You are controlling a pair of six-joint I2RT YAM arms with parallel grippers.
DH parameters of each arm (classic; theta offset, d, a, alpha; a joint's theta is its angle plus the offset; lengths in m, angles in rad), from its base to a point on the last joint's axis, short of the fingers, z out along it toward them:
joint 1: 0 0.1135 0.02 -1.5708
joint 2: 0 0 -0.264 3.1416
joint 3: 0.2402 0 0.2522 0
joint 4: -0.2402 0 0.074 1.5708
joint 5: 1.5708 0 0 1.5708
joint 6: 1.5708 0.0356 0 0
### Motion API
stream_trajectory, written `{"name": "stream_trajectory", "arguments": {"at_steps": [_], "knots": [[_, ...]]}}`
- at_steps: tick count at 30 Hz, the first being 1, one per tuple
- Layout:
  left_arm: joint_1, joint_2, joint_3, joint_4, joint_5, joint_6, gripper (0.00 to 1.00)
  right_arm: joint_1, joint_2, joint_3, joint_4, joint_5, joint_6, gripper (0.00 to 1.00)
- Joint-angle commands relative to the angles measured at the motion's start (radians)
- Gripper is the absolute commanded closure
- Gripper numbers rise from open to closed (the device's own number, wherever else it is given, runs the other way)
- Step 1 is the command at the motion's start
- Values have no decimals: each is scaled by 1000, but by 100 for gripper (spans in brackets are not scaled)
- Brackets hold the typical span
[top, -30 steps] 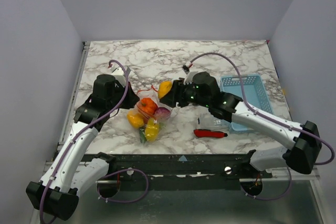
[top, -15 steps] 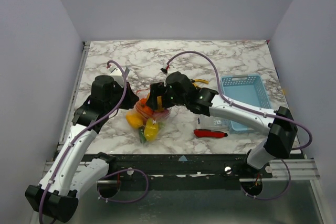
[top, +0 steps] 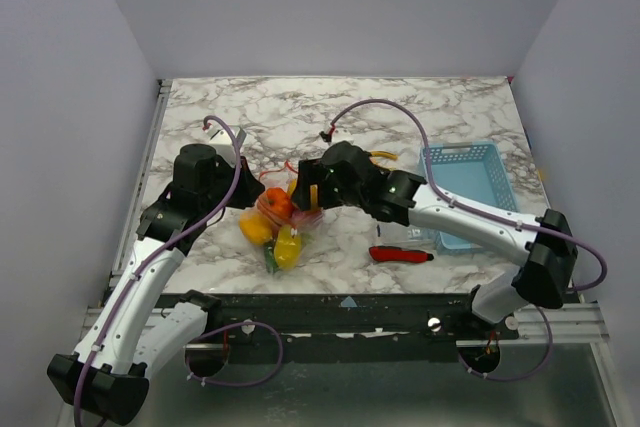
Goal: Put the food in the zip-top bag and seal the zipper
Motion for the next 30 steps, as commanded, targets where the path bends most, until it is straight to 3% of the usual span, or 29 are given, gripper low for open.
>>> {"name": "stream_trajectory", "arguments": {"at_steps": [1,7,11,17,30], "knots": [[-5,-11,-3,14,-17,12,100,7,-119,-52,-65,148,88,19],[-5,-5,-3,13,-10,12,100,-14,-198,-131,-79,199,126,24],[-5,-11,-7,15,-18,12,100,-51,-201,-161,-98,176,156,46],[-5,0,-3,13,-9,10,100,-57,-188,-180,-93,189,160,59],[-5,0,-4,12,-8,10,100,-57,-59,-133,9,75,43,64]]}}
